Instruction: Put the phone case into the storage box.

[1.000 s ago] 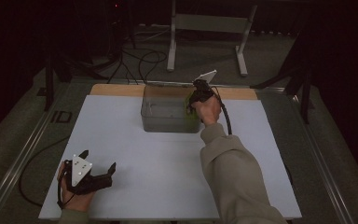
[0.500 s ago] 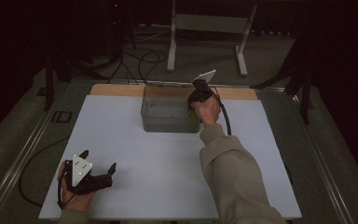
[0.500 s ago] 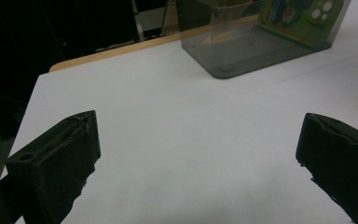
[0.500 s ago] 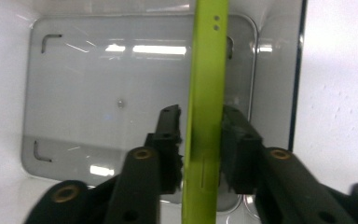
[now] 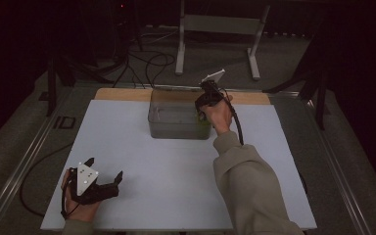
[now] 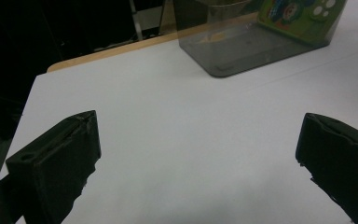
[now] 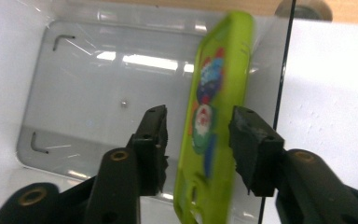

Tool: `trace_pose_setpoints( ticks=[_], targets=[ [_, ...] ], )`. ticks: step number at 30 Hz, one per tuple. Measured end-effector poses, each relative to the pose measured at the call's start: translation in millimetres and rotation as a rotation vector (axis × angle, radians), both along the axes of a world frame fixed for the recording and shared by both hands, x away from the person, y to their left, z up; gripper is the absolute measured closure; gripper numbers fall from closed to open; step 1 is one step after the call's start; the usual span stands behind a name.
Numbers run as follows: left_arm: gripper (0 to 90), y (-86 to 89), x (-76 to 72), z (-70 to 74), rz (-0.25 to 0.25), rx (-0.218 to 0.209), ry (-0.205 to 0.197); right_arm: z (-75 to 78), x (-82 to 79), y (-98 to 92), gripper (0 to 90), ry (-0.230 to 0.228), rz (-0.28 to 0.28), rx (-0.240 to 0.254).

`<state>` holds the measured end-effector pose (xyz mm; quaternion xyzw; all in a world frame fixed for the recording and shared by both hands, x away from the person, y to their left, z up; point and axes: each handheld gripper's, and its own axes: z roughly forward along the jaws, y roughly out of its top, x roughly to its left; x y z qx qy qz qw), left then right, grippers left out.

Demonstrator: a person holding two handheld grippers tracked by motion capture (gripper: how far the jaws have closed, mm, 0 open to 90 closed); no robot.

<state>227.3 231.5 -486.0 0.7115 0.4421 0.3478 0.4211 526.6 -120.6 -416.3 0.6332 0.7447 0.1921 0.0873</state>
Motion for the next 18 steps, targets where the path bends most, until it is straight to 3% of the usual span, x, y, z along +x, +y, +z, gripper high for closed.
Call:
trace_pose_setpoints(
  ticks=[12,18],
  targets=[
    [0.5,0.3,0.0,0.1,0.003,0.000,-0.002,7.4,-6.2,-0.8,40.8,-0.058,0.034,0.012],
    [0.5,0.3,0.2,-0.1,0.002,0.004,-0.001,8.3,-11.1,1.9,29.6,-0.084,0.075,0.035]
  ],
)
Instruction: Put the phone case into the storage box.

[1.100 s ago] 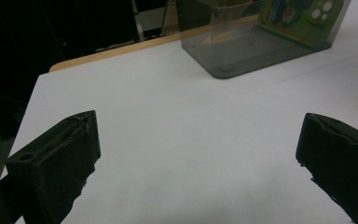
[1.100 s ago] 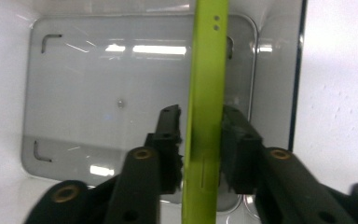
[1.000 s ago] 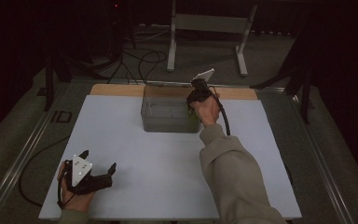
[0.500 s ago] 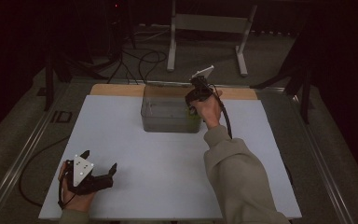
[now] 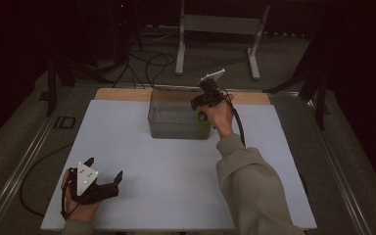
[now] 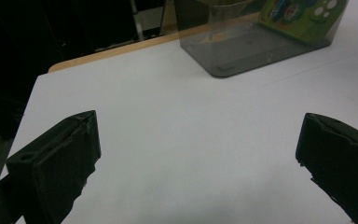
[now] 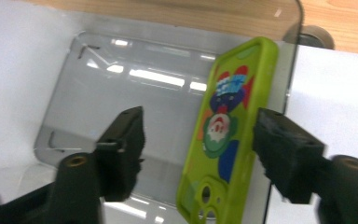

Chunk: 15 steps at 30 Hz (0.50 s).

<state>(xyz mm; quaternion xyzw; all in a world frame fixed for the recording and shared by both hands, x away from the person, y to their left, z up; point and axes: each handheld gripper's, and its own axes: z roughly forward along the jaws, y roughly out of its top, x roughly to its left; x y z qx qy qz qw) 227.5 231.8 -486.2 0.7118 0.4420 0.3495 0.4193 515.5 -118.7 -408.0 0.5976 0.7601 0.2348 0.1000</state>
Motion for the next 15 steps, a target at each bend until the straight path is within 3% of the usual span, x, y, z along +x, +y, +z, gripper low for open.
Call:
trace_pose_setpoints(
  ticks=[2,5,8,15],
  targets=[
    [0.5,-0.1,0.0,-0.1,0.000,0.001,0.000,0.2,-1.4,0.8,28.2,-0.009,0.008,0.003],
    [0.5,-0.2,0.1,-0.2,0.001,0.000,0.000,0.3,-8.4,1.1,21.5,-0.065,0.036,0.016],
    [0.4,-0.5,0.2,-0.5,0.003,0.001,0.000,-0.5,-14.3,1.7,15.8,-0.090,0.059,-0.004],
    [0.4,-1.7,0.6,-1.0,0.003,0.003,0.002,1.5,-35.7,-5.7,14.4,-0.200,0.082,0.045]
  ],
)
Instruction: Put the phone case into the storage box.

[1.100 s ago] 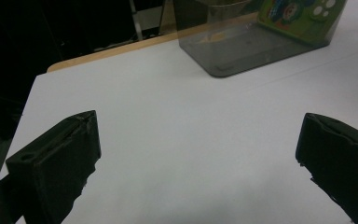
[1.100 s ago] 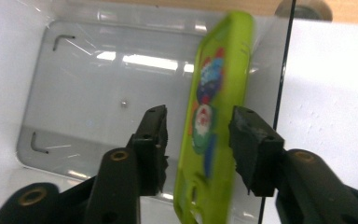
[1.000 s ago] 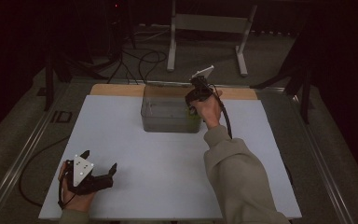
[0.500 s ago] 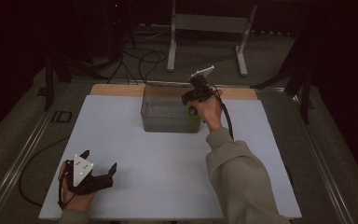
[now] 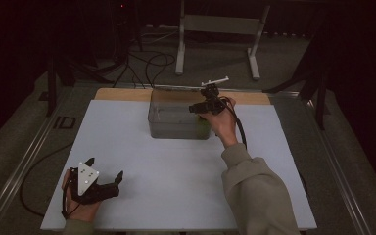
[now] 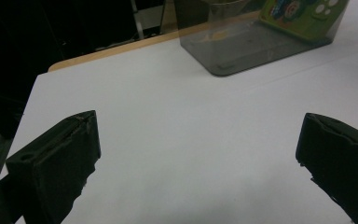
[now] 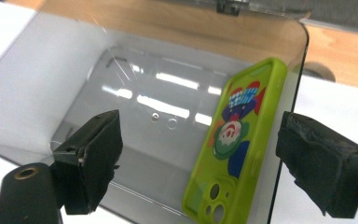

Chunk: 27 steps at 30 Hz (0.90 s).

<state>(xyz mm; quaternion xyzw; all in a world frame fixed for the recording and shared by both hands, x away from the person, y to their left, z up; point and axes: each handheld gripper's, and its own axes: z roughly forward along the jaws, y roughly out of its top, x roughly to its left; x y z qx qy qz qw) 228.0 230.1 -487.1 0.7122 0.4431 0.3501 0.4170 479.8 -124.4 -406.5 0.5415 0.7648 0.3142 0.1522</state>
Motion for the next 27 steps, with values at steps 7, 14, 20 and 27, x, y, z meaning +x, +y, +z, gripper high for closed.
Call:
trace_pose_setpoints(
  ticks=[7,14,20,27],
  targets=[
    [0.3,-0.6,0.3,-0.1,0.000,0.000,0.000,-2.7,-26.4,-10.2,13.7,-0.100,0.005,0.033],
    [0.3,-0.4,0.1,0.1,0.003,0.000,-0.001,-3.1,-62.4,-16.0,12.9,-0.225,0.068,0.012],
    [0.3,-0.5,0.0,0.3,0.003,-0.002,-0.001,-9.5,-98.0,-25.4,12.3,-0.294,0.095,-0.013],
    [0.3,-0.5,0.3,0.3,0.002,-0.005,0.000,-25.2,-137.2,-46.7,12.2,-0.367,0.061,0.005]
  ],
)
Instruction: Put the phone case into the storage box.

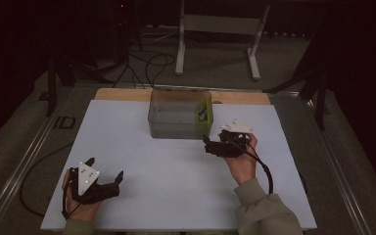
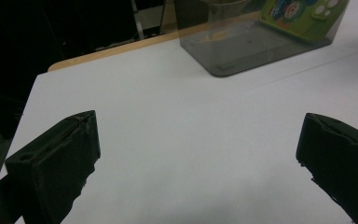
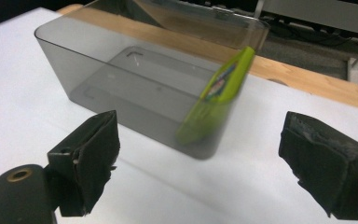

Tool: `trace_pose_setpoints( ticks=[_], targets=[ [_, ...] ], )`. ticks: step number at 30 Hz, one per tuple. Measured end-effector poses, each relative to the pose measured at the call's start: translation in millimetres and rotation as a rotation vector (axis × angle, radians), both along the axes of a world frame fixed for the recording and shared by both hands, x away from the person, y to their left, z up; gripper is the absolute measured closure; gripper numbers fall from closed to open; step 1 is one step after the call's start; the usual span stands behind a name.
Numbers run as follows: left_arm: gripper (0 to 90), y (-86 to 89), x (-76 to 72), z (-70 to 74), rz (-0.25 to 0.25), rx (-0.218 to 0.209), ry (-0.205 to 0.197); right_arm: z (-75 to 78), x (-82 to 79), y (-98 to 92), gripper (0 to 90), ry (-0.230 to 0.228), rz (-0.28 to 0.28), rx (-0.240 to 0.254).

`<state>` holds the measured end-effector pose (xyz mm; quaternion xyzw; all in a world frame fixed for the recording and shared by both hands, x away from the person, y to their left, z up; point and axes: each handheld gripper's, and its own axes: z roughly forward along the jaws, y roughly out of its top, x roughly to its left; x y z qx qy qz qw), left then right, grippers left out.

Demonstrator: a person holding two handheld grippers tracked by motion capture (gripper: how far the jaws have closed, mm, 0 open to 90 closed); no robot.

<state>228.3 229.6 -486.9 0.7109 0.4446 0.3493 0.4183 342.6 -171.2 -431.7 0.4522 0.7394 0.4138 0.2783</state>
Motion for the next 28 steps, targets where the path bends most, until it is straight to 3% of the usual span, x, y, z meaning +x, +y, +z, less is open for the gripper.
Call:
trace_pose_setpoints(
  ticks=[2,5,8,10,14,16,18,21,28],
  targets=[
    [0.2,0.0,0.2,0.0,0.000,-0.002,0.002,-5.5,-8.9,-9.4,12.2,-0.021,-0.005,0.024],
    [0.2,0.4,0.2,0.2,0.000,-0.005,0.001,-11.2,-22.4,-22.4,11.2,-0.024,-0.021,0.024],
    [0.3,1.3,0.3,0.8,-0.002,-0.016,-0.003,-11.4,-36.0,-30.4,11.3,-0.059,-0.021,0.030],
    [0.2,2.2,0.1,1.4,-0.007,-0.028,-0.006,-16.5,-47.0,-38.4,11.4,-0.108,-0.021,0.034],
    [0.2,5.1,0.1,2.2,-0.011,-0.054,-0.008,-27.5,-61.2,-55.0,11.3,-0.108,-0.048,0.031],
    [0.2,6.1,0.1,2.4,-0.014,-0.067,-0.013,-28.2,-70.1,-62.2,11.3,-0.115,-0.052,0.049],
    [0.2,7.0,0.3,2.6,-0.016,-0.076,-0.014,-31.5,-80.5,-68.7,11.2,-0.169,-0.036,0.093],
    [0.2,7.0,0.6,2.1,-0.018,-0.083,-0.014,-41.6,-92.8,-78.8,11.2,-0.179,-0.027,0.099],
    [0.2,5.2,1.2,1.1,-0.022,-0.073,-0.008,-49.0,-112.2,-95.8,11.2,-0.194,-0.011,0.139]
  ],
)
